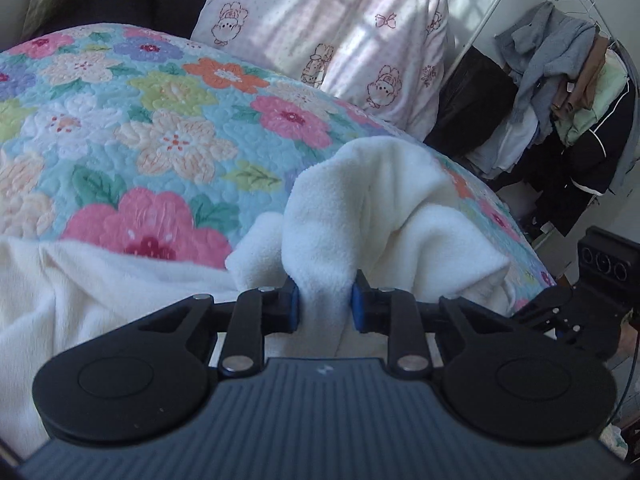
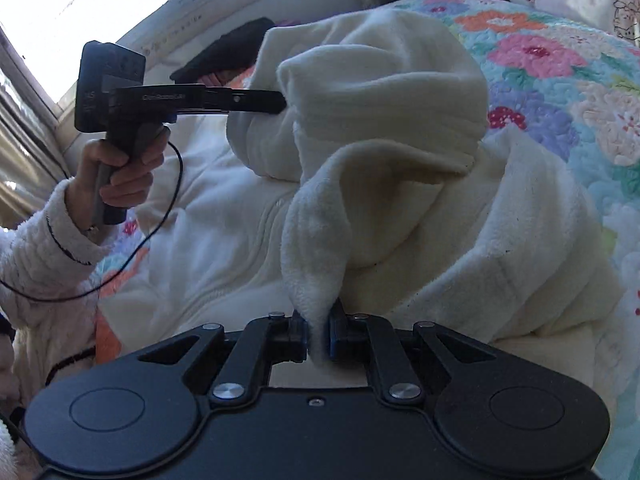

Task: Fold clothes

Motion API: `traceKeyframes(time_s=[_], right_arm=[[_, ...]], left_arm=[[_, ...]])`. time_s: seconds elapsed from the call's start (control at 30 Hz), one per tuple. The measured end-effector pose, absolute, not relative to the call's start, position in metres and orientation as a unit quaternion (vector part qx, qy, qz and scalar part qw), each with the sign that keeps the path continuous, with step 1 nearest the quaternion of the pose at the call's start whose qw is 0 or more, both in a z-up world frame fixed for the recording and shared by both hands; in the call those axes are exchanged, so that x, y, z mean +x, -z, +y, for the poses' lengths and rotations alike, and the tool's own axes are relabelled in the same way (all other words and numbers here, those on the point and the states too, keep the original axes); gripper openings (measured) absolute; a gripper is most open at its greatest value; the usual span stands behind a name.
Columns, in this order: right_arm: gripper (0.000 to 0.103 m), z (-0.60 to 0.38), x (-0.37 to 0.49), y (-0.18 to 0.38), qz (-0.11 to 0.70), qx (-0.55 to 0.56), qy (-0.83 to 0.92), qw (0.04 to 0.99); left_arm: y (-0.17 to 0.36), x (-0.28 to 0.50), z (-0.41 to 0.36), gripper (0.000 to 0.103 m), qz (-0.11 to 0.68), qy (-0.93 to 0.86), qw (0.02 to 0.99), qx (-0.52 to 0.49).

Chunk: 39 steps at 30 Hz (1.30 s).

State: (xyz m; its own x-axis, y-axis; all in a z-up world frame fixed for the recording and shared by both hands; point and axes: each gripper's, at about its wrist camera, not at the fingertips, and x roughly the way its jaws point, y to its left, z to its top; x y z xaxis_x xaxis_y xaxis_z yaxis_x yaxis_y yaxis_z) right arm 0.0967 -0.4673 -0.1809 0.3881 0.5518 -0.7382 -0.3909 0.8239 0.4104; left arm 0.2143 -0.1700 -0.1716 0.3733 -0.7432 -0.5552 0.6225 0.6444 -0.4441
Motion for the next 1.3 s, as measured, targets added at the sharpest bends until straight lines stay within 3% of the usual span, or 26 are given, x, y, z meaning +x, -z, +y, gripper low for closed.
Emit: traceKeyframes(time_s=[0.13, 0.27, 0.33, 0.4, 0.63, 0.97, 1.3], right_arm=[[0.016, -0.460, 0.079, 0.183, 0.499, 0.079, -0.269, 0.820], [0.019, -0.467, 0.060, 0.174, 0.469, 0.125, -0.224, 0.845], [0.027, -0.473, 0.050, 0.167, 0.445, 0.146, -0.198, 0.861], [0.041, -0.483, 0.039, 0.156, 0.419, 0.168, -0.173, 0.876], [0.059, -0.511, 0.020, 0.131, 0.335, 0.226, -0.054, 0.913], [0.068, -0.505, 0.045, 0.173, 0.386, 0.237, 0.102, 0.886], [0.068, -0.484, 0.052, 0.178, 0.390, 0.172, 0.143, 0.893]], left_arm=[[0.170, 0.190, -0.156, 0.023, 0.345, 0.359, 0.867, -0.012], [0.168, 0.201, -0.147, 0.023, 0.340, 0.358, 0.869, -0.036], [0.173, 0.200, -0.148, 0.023, 0.343, 0.361, 0.866, -0.041], [0.178, 0.196, -0.150, 0.023, 0.349, 0.374, 0.857, -0.062], [0.175, 0.191, -0.158, 0.023, 0.348, 0.374, 0.858, -0.047], [0.173, 0.191, -0.158, 0.023, 0.366, 0.366, 0.854, -0.042], [0.175, 0.190, -0.159, 0.023, 0.378, 0.361, 0.852, -0.029]])
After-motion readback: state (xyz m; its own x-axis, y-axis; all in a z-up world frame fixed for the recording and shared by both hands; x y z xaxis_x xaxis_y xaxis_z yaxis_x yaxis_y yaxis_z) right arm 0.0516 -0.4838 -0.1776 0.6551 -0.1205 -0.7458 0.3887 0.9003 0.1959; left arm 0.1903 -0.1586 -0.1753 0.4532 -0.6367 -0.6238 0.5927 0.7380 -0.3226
